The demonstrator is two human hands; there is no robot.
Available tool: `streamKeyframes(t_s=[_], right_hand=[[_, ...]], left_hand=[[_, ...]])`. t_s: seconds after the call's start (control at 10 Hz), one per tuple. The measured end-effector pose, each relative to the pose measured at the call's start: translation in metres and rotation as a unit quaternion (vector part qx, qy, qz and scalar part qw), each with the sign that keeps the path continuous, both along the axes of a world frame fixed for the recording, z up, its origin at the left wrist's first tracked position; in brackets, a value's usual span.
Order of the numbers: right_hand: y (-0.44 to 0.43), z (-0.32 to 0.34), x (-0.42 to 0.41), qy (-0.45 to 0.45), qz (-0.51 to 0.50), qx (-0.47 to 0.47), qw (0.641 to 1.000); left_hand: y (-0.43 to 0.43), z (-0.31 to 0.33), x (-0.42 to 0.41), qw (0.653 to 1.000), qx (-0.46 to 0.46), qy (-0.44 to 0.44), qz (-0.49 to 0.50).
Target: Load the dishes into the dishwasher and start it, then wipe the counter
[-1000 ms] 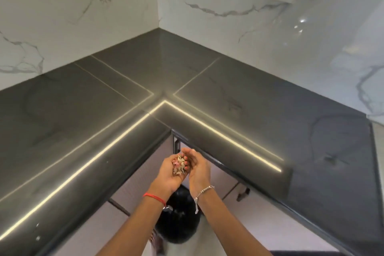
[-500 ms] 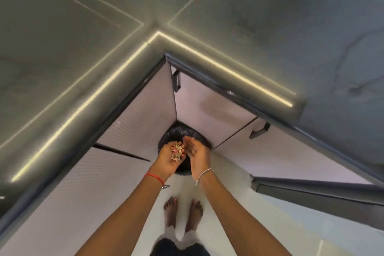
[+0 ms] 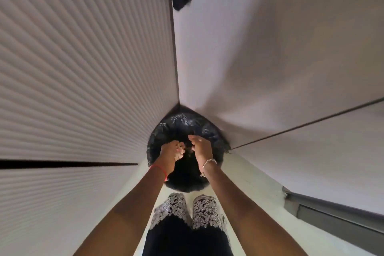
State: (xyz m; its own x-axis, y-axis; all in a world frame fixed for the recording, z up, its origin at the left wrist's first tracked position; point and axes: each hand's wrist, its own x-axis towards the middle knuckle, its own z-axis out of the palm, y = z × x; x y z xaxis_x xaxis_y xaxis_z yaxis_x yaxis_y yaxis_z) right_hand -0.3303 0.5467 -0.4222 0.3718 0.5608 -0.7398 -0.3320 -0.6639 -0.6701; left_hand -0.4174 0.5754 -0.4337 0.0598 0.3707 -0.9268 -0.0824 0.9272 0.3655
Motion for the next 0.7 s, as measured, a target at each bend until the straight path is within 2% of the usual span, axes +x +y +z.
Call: streamKeyframes(t_s=[0.1,0.2,0.3,0.4,0.5,0.6,0.7], right_hand=[[0.015,-0.029,0.003,-0.032,0.098,-0.031,0.994],[0.021,-0.040,0.007,-0.097,0.175,-0.053,0.978],[0.017,-0.030,0.011,-0.143,0.185,-0.062,0.970],[0.015,-0.005,0.018,-0.178,0.210,-0.060,0.960],[0.013,0.028,0.020,-0.196,0.236,-0.053,0.950],[0.011,0.071,0.023,-0.201,0.240,-0.046,0.949],[0.006,0.121,0.023,-0.204,0.256,-0.048,0.944]], left_hand=[[0.013,-0.042,0.002,0.991,0.020,0.036,-0.124],[0.012,-0.049,0.004,0.967,0.091,0.101,-0.214],[0.013,-0.041,0.003,0.920,0.245,0.223,-0.208],[0.011,-0.009,0.001,0.875,0.307,0.280,-0.248],[0.010,0.019,0.003,0.785,0.321,0.249,-0.468],[0.007,0.068,0.004,0.682,0.304,0.317,-0.584],[0.003,0.123,0.001,0.599,0.353,0.405,-0.594]])
